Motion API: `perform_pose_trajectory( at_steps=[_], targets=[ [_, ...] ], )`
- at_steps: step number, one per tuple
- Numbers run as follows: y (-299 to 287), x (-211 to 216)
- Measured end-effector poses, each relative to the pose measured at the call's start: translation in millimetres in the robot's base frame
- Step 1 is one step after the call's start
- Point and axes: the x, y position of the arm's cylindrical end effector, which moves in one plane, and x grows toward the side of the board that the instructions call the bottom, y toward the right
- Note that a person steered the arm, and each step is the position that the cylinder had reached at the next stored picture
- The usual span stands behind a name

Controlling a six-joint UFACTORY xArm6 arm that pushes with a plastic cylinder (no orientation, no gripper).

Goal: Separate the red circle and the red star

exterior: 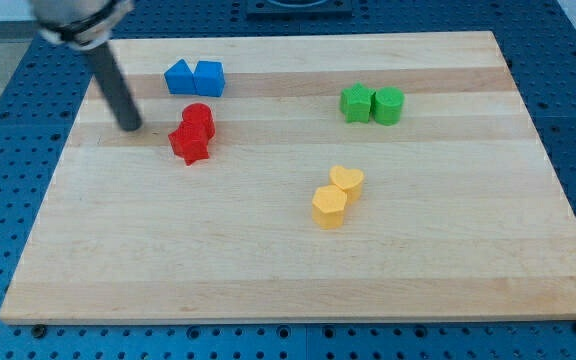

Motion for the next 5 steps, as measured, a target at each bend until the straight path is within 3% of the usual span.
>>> perform_pose_trajectory(
  at_steps=[2, 4, 5],
  targets=[
    [33.3, -5.9],
    [74.4, 33.2],
    [100.0, 29.2]
  ],
)
